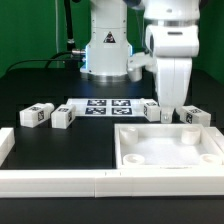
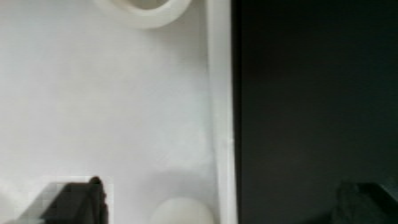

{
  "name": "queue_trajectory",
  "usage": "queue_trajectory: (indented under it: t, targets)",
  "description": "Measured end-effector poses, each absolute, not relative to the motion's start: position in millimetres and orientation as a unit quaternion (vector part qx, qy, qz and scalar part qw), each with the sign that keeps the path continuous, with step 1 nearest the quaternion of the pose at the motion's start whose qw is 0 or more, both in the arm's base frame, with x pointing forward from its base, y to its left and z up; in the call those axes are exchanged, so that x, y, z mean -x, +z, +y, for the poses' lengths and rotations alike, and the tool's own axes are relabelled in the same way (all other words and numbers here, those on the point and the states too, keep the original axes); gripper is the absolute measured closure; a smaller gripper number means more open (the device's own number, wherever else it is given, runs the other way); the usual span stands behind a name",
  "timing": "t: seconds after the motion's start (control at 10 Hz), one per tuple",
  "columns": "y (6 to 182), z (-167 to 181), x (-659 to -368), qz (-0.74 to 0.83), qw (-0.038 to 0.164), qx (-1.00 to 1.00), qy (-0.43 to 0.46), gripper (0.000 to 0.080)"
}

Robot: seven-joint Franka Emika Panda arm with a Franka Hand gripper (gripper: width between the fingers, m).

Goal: Assemble square table

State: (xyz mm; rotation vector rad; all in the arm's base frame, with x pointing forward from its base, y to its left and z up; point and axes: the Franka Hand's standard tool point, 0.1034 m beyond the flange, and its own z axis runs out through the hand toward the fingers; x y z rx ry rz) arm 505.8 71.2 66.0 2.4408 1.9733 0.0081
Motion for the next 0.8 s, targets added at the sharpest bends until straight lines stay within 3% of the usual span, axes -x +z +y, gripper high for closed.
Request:
queue_trajectory:
  t: [0.4,0.8]
  targets:
    - [57.1,135,-497,0.505,0.000,-0.862,0.046,0.0151]
    - [55.7,134,-497,0.517,0.000,-0.855,0.044,0.0151]
